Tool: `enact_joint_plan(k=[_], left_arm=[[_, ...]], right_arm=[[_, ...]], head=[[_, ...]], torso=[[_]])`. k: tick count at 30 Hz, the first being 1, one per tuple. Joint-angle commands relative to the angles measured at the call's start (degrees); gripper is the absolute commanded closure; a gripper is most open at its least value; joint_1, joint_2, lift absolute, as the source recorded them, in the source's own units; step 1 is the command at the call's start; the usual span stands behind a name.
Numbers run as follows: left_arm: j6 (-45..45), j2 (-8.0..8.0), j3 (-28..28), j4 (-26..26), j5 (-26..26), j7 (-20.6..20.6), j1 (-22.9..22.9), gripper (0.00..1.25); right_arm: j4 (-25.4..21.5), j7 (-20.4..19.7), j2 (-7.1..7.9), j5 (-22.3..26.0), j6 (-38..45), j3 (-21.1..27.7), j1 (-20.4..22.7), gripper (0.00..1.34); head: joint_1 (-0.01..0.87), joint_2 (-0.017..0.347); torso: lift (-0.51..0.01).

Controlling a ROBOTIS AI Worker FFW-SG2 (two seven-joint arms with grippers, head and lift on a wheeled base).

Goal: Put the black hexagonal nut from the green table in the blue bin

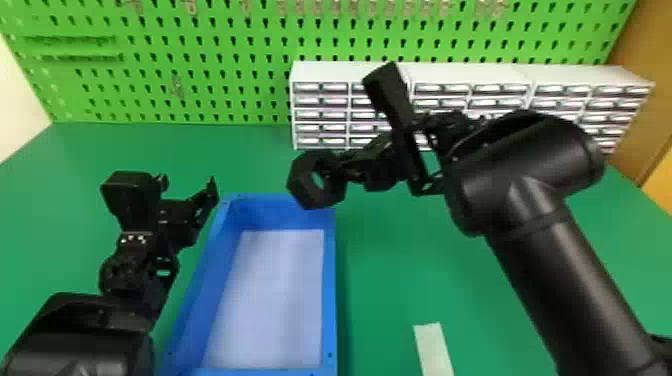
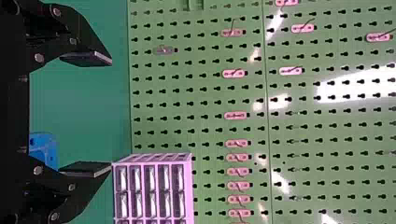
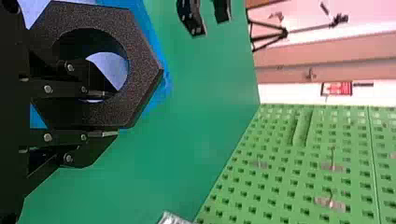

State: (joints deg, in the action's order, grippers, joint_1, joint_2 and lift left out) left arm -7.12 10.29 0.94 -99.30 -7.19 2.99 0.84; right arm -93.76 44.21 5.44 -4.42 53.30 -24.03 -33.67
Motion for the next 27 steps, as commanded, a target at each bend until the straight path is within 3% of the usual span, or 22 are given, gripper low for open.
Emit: enact_joint_plan(k=[1,27], left_arm=[[0.0,-0.01,-0.1,0.0,0.0,0.0,0.0,0.45],[0.0,0.08,-0.1,-0.2,-0.1,0.0,-0.1,0.45]], right_arm=[[1.2,-0.9,-0.43,2.8,-1.0,-2.8,-0.8,1.09],[9.2,-5.2,1.15,10.4,-4.8,-18.0,-6.2,1.09]], head=[[0.686,0.052],[0.686,0.052]], torso=[[-0.097],[-0.097]])
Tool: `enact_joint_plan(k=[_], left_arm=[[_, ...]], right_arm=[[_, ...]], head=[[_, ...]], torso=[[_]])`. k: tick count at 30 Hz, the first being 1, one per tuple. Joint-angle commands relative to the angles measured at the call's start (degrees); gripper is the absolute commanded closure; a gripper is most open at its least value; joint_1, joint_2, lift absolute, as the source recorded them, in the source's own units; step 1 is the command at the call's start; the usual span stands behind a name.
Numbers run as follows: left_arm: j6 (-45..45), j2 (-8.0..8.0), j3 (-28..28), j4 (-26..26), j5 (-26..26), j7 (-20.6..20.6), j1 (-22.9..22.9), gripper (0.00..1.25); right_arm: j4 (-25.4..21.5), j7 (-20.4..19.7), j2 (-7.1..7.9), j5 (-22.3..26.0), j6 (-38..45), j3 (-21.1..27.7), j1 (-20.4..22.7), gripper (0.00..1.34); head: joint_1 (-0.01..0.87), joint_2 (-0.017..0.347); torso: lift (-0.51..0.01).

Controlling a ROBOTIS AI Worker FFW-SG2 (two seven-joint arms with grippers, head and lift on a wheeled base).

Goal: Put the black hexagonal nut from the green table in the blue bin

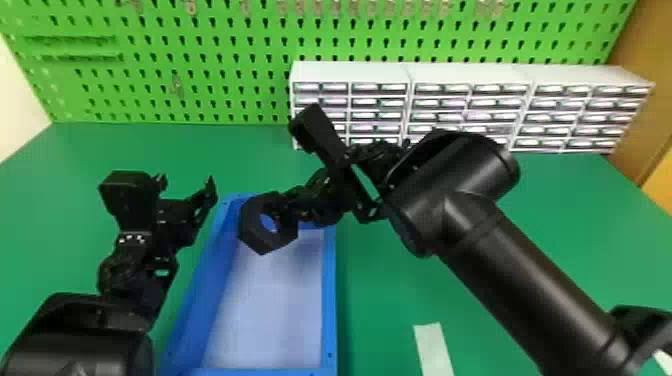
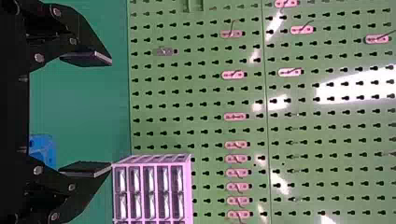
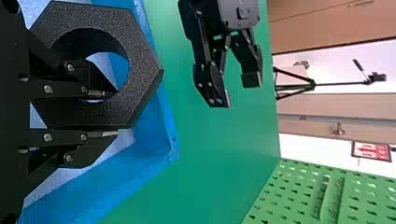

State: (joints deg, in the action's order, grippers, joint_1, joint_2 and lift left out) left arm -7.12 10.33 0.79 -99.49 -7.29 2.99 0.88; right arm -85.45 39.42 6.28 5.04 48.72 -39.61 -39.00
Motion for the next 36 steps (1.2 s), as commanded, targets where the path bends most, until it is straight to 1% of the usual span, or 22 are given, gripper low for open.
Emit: enact_joint_plan(k=[1,12,19,36], left_arm=[[0.0,0.04,0.0,0.0,0.1,0.0,-0.1,0.45],[0.0,0.13,0.1,0.0,0.1,0.0,-0.2,0.45],[0.0,0.21,0.1,0.0,0.1,0.0,-0.3,0.45],[0.0,0.30,0.2,0.0,0.1,0.0,-0.3,0.45]], right_arm=[[1.2,-0.5,0.40,1.2,-0.4,-2.8,-1.1,1.09],[2.7,-1.9,1.11,2.6,-0.5,-7.4,-2.5,1.09],[3.4,-3.0,1.46,4.4,-0.5,-10.2,-3.4,1.09],[3.7,-3.7,1.72,4.7,-0.3,-11.5,-3.6,1.08]], head=[[0.686,0.052],[0.686,0.052],[0.686,0.052],[0.686,0.052]], torso=[[-0.097],[-0.097],[-0.097],[-0.097]])
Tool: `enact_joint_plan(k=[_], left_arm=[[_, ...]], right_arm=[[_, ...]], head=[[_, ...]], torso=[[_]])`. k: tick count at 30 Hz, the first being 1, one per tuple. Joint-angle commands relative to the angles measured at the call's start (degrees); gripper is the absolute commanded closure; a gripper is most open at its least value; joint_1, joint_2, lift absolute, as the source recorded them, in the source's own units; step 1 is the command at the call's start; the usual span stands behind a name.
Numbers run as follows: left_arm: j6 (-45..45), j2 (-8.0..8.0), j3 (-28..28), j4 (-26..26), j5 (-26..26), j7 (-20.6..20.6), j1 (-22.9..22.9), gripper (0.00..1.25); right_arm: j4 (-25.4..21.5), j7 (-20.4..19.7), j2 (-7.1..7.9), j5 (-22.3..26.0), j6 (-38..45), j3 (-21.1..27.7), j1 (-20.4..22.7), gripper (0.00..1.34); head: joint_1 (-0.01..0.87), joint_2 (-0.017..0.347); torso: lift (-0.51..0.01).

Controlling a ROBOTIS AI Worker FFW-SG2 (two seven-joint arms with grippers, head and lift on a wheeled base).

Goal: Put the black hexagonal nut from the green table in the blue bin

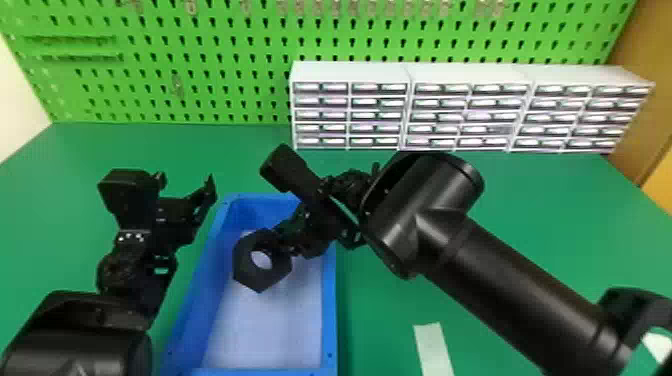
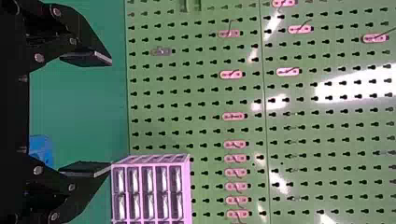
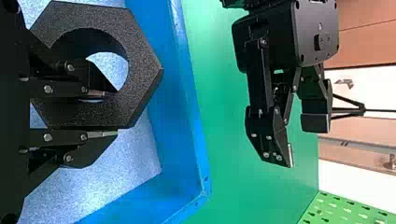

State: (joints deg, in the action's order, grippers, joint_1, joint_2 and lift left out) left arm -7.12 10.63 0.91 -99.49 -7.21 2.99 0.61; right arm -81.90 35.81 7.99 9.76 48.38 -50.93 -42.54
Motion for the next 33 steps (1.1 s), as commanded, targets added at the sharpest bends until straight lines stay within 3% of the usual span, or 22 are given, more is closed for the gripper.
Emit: enact_joint_plan(k=[1,6,9,12,16,19,33], left_arm=[[0.0,0.00,0.1,0.0,-0.1,0.0,0.0,0.45],[0.0,0.00,0.0,0.0,-0.1,0.0,0.1,0.45],[0.0,0.00,0.0,0.0,-0.1,0.0,0.1,0.45],[0.0,0.00,0.0,0.0,-0.1,0.0,0.0,0.45],[0.0,0.00,0.0,0.0,-0.1,0.0,0.1,0.45],[0.0,0.00,0.0,0.0,-0.1,0.0,0.1,0.45],[0.0,0.00,0.0,0.0,-0.1,0.0,0.0,0.45]], right_arm=[[0.2,-0.1,0.01,0.0,0.1,-0.2,-0.1,1.08],[0.2,-0.1,0.10,0.3,0.1,-0.2,0.0,1.00],[0.2,-0.2,0.10,0.2,0.2,-0.1,0.0,0.79],[0.2,-0.3,0.10,0.2,0.4,0.1,0.0,0.72],[0.2,-0.5,0.10,0.2,0.4,0.8,0.1,0.46],[0.2,-0.5,0.10,0.0,0.4,1.2,0.2,0.36],[0.2,-0.5,0.19,-0.4,-0.4,2.2,0.4,0.31]], head=[[0.686,0.052],[0.686,0.052],[0.686,0.052],[0.686,0.052],[0.686,0.052],[0.686,0.052],[0.686,0.052]], torso=[[-0.097],[-0.097],[-0.097],[-0.097],[-0.097],[-0.097],[-0.097]])
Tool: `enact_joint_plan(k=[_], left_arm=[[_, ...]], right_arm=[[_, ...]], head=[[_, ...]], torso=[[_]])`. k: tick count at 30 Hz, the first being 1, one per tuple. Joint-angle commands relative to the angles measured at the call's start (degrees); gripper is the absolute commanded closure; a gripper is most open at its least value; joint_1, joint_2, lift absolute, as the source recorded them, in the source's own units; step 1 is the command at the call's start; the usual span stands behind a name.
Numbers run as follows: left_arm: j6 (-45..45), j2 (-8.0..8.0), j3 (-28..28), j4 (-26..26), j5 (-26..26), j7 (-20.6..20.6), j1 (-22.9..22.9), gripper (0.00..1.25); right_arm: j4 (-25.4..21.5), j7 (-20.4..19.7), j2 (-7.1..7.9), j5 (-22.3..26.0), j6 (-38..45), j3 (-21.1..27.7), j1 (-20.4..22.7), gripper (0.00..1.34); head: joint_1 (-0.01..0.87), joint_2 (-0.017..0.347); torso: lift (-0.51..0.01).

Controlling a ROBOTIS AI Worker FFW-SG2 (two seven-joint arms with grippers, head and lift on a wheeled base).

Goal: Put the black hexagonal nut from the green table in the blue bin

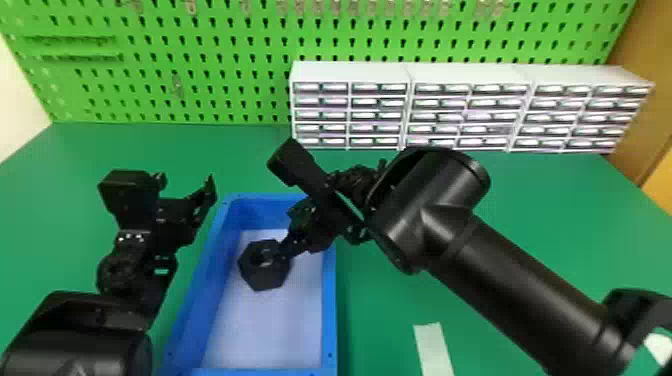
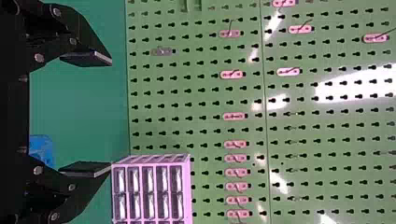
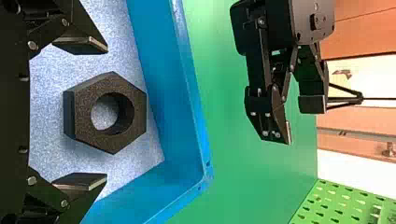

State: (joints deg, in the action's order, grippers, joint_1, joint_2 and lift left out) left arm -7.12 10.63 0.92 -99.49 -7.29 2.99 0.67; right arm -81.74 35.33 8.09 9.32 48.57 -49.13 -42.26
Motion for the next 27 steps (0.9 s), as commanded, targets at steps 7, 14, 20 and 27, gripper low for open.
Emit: enact_joint_plan(k=[7,14,20,27], left_arm=[[0.0,0.00,0.1,0.0,0.0,0.0,-0.1,0.45],[0.0,0.00,0.1,0.0,0.0,0.0,-0.1,0.45],[0.0,0.00,0.1,0.0,0.0,0.0,-0.1,0.45],[0.0,0.00,0.1,0.0,0.0,0.0,-0.1,0.45]], right_arm=[[-0.1,-0.1,0.00,-0.4,-2.6,4.4,1.4,0.31],[-0.1,-0.1,-0.70,-1.4,-5.0,10.2,3.2,0.31],[-0.4,-0.1,-1.67,-3.3,-6.1,15.8,4.6,0.31],[-1.0,-0.2,-3.25,-5.3,-8.9,23.0,6.8,0.31]], head=[[0.686,0.052],[0.686,0.052],[0.686,0.052],[0.686,0.052]], torso=[[-0.097],[-0.097],[-0.097],[-0.097]])
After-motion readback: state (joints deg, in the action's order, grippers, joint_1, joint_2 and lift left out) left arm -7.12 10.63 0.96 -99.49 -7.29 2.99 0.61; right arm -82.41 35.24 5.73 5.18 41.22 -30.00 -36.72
